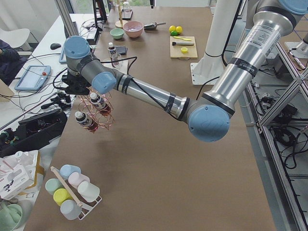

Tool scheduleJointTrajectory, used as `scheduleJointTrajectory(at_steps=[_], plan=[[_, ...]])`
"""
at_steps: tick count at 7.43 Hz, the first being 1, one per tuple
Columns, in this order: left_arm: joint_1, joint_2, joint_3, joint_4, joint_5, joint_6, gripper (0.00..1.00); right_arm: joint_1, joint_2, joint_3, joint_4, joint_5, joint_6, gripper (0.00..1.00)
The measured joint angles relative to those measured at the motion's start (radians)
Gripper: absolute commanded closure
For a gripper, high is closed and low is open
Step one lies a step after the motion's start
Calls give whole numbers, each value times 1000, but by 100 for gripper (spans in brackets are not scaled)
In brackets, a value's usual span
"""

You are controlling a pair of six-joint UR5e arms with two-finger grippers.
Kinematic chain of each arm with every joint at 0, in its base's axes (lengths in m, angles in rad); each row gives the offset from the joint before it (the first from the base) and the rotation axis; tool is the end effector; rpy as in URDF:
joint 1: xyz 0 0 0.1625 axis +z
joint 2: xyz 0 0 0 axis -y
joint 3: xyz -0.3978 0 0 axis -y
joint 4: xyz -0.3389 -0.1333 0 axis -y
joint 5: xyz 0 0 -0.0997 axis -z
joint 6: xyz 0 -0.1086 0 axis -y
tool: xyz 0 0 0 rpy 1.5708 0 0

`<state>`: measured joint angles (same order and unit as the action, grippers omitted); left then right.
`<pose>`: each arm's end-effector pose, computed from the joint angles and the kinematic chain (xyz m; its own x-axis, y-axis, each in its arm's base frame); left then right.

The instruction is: Take tea from basket to plate

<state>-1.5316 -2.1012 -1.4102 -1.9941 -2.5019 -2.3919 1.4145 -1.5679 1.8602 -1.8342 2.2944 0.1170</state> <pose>-0.0213 -0.6347 0.3576 -0.4014 -0.9129 -0.0735 0.4113 -0.1080 -0.9051 -0.0059 -0.4320 0.5411 0.7504 -0.0194 0.6607 0.0685 0.9965 -0.0486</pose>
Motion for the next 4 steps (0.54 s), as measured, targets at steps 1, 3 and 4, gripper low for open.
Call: scheduleJointTrajectory(at_steps=[1, 3, 4], plan=[[20, 0, 12, -21, 21, -7, 100, 23, -17, -2, 0, 0, -56, 0], [65, 2, 23, -55, 60, -10, 100, 64, -48, -11, 3, -2, -121, 0], [78, 7, 27, -72, 66, -10, 100, 78, -53, -23, 5, -7, -135, 0]])
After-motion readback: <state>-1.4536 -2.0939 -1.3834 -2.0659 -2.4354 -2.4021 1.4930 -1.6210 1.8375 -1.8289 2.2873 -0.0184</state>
